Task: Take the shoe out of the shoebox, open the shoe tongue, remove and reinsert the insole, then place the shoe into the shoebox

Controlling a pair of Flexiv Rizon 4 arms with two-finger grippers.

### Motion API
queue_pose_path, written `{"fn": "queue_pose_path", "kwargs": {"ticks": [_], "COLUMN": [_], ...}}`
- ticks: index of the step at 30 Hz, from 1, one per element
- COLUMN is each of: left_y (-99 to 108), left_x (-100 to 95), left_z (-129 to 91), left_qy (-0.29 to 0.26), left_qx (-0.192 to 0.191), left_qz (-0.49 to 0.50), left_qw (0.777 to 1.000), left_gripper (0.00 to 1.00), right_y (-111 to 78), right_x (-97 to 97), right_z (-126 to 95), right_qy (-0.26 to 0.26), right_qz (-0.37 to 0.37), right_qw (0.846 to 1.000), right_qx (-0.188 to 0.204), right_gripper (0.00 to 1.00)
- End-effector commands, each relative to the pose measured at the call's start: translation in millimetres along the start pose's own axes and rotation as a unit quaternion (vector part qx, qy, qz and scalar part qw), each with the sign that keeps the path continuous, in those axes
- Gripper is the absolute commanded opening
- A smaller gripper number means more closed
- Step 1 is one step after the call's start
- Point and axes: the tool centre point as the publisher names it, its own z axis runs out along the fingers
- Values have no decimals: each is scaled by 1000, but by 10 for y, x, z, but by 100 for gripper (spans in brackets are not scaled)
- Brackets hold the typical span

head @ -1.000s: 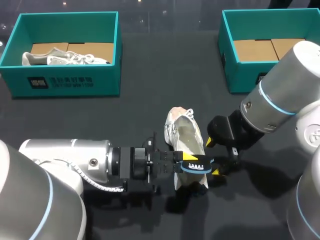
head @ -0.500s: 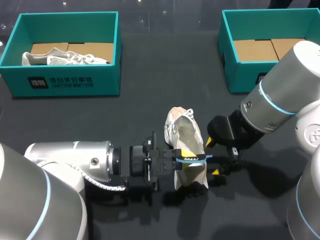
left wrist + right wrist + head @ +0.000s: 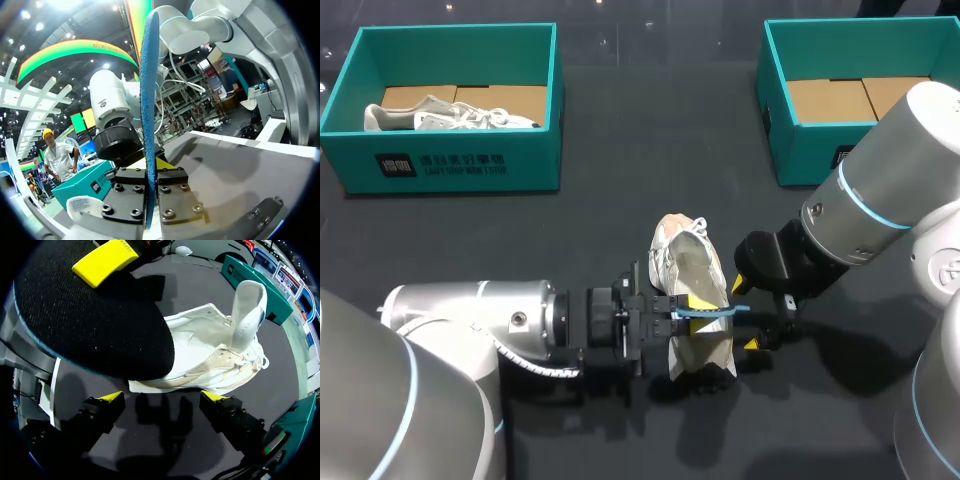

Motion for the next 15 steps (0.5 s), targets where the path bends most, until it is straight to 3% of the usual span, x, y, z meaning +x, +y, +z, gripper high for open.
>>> {"fn": "queue_pose_path", "kwargs": {"ticks": [1, 15], "left_y": [102, 204], "left_x": [-16, -57], "left_z": [65, -17], "left_qy": [0, -19], "left_qx": [9, 2], "left_qz": [-3, -21], "left_qw": [1000, 1000], "left_gripper": [0, 0], "right_y": [3, 3], "right_x": [13, 13], "right_z": [11, 11], "right_qy": [-2, -2], "right_qz": [0, 0], "right_qw": [1000, 1000], "right_qx": [1, 1], "right_gripper": [100, 100]}}
